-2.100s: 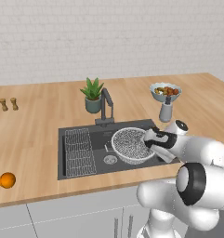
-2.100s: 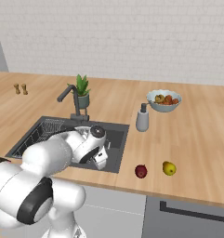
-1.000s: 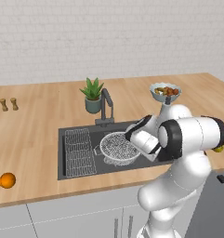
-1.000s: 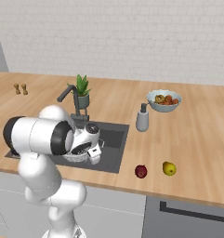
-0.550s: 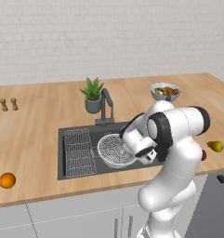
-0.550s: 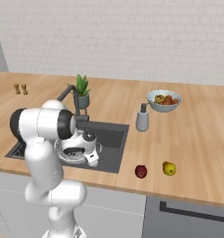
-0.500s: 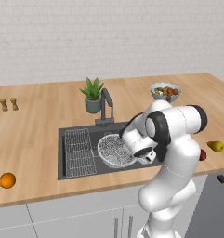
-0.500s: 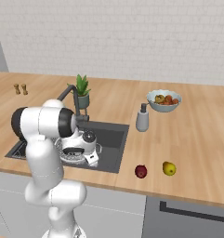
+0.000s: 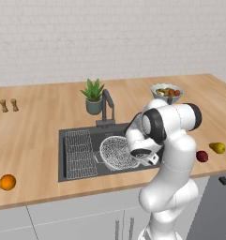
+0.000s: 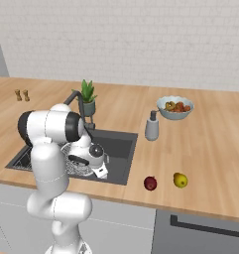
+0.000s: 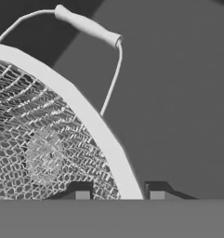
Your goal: Put the colander in the sink, put the pear, pear, orange in the colander, and turn on the sink faucet and pour water over the colander.
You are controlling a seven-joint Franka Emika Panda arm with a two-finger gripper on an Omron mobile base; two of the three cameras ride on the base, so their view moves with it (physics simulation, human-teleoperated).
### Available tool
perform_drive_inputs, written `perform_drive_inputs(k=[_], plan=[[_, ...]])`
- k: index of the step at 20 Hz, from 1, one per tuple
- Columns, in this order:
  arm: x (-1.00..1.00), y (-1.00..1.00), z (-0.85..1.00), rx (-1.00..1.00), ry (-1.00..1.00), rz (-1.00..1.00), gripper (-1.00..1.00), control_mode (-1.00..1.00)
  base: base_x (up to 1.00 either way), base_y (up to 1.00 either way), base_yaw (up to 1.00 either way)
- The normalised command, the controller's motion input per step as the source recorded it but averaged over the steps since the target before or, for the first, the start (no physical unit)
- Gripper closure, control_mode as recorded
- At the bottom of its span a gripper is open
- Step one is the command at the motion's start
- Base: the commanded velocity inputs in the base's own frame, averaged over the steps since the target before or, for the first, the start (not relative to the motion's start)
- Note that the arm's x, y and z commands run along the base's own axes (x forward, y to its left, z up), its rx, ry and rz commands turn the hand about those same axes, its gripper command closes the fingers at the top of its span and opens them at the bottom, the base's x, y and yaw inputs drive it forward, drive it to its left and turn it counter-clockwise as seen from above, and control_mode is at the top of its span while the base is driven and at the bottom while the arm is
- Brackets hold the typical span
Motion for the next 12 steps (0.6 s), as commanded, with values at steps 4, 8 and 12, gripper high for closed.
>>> perform_drive_inputs(k=[4,8,12], plan=[[0.05,0.48,-0.17,0.0,0.0,0.0,1.0,-1.0,0.0,0.0,0.0],[0.0,0.62,0.0,0.0,0.0,0.0,1.0,-1.0,0.0,0.0,0.0],[0.0,0.71,0.0,0.0,0.05,-0.07,1.0,-1.0,0.0,0.0,0.0]])
